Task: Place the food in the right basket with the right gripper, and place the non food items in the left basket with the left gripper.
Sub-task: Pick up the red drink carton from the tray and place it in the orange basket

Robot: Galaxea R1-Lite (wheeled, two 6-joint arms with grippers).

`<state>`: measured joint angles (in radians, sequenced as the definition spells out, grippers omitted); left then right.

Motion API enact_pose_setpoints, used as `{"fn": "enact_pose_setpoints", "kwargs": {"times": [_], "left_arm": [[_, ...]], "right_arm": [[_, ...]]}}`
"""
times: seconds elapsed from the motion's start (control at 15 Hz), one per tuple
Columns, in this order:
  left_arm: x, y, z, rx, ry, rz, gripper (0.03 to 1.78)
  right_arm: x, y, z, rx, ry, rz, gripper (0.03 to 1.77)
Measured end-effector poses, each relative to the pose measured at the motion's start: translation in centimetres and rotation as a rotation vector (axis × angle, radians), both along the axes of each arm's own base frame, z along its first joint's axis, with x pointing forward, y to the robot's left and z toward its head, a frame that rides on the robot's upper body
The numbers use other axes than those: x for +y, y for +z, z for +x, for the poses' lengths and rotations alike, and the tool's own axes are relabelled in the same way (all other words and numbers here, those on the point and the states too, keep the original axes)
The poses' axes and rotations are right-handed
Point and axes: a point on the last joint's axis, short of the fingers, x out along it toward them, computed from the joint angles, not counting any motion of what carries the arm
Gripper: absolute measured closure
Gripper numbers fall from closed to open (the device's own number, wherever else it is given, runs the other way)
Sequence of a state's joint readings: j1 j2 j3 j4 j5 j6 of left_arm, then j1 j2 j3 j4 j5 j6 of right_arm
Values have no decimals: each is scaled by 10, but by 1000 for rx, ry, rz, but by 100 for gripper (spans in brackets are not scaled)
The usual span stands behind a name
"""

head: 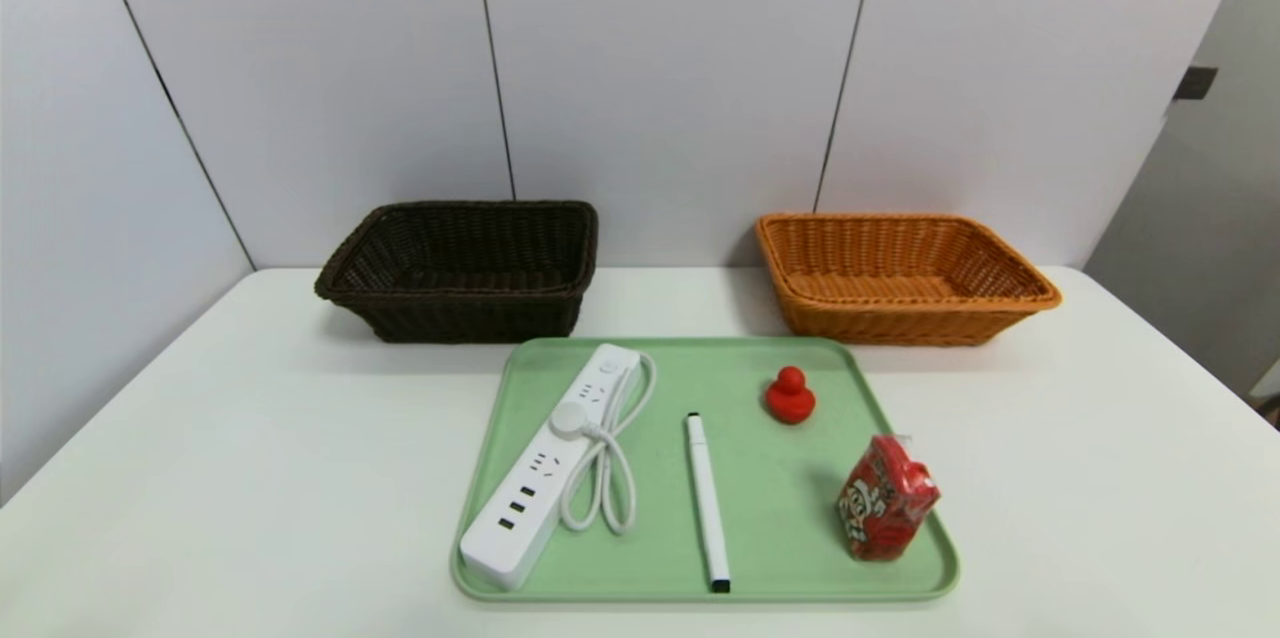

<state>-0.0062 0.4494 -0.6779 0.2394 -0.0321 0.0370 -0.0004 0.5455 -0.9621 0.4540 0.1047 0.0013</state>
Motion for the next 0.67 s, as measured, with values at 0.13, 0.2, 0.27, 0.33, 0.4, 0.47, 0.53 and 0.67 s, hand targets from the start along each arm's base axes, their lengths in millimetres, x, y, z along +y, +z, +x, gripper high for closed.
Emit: {"fn": "enact_pose_setpoints", "kwargs": {"times": [0.13,0.2,0.27,0.33,0.4,0.47,0.53,0.67], "left_arm": [[0,17,25,62,-2,2,12],[0,21,38,100,-4,3,12],[0,25,51,136,-4,4,12],[-1,27,64,171,-5,5,12],[-1,29,78,208,-11,6,12],[-2,30,90,241,-19,7,12],[-4,29,101,274,-35,9,12],[-7,27,119,312,-59,11,12]], "right_arm": [[0,25,24,112,11,5,10],[0,32,37,174,25,14,10],[1,40,51,229,48,32,10],[3,47,66,280,73,50,10],[7,53,81,335,96,69,10],[11,56,96,402,120,84,10],[19,57,112,475,150,95,10],[42,51,139,597,186,101,10]]}}
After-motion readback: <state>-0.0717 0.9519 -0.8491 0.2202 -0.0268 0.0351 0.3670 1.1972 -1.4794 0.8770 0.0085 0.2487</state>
